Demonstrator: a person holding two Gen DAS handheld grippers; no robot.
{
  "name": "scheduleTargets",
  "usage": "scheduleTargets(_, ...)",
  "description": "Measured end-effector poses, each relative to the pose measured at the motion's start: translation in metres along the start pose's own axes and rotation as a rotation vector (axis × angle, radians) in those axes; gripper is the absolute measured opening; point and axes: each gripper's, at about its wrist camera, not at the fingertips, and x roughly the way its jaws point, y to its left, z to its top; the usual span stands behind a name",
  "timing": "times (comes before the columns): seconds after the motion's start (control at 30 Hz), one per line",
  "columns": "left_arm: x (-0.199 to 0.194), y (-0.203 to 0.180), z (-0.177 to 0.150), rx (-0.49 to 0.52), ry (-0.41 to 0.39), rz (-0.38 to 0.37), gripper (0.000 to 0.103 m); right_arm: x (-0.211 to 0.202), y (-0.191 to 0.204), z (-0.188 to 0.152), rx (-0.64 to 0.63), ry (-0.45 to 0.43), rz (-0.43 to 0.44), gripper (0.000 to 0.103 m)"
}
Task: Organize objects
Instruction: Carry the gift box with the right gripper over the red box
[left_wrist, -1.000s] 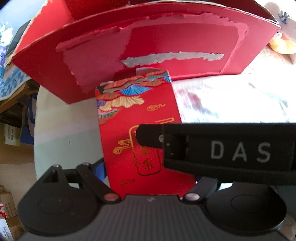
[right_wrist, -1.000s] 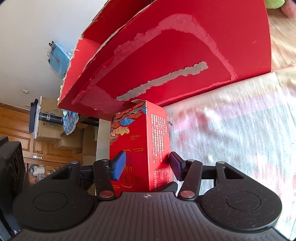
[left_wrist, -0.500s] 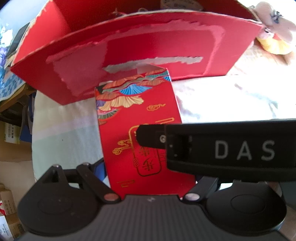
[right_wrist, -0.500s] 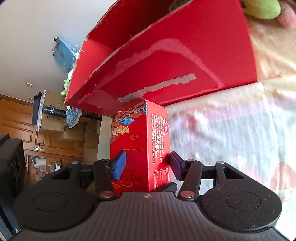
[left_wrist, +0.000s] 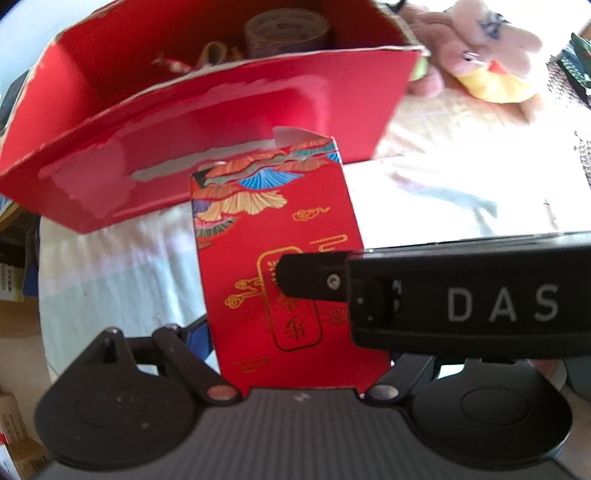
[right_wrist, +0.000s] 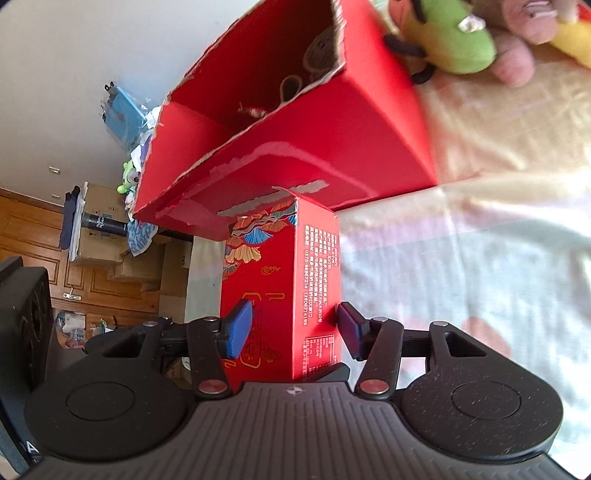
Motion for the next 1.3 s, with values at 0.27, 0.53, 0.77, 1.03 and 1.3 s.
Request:
scheduleTargets(0.27,-0.005,-0.028,0.007,0.096,-0.034,-0.027,0.085,-0.034,-0.012,-0.003,0.02,-0.036,-0.015,0.054)
scheduleTargets(0.53,-0.027,-0.048,0.016,0.192,-0.119,-0.056,0.085,-0.071,-0.006,-0.002,-0.025,-0.11,-0.032,0.054)
scheduleTargets(0.77,-0.059,-0.059,0.033,0.245,-0.183,-0.101,0.085,-0.097,-0.001,0.002,-0.057,-0.206,-0.067,0.054)
scheduleTargets(1.03,-0.084,-0.055,0.064,0.277,-0.301,-0.136,0.084,-0.116,0.016,0.014,-0.073,-0.332,-0.099,0.054)
scheduleTargets(1.3,-0.101,-0.027,0.087,0.28,-0.388,-0.15,0.084,-0.111,0.045,0.036,-0.105,-0.431,-0.123,0.054)
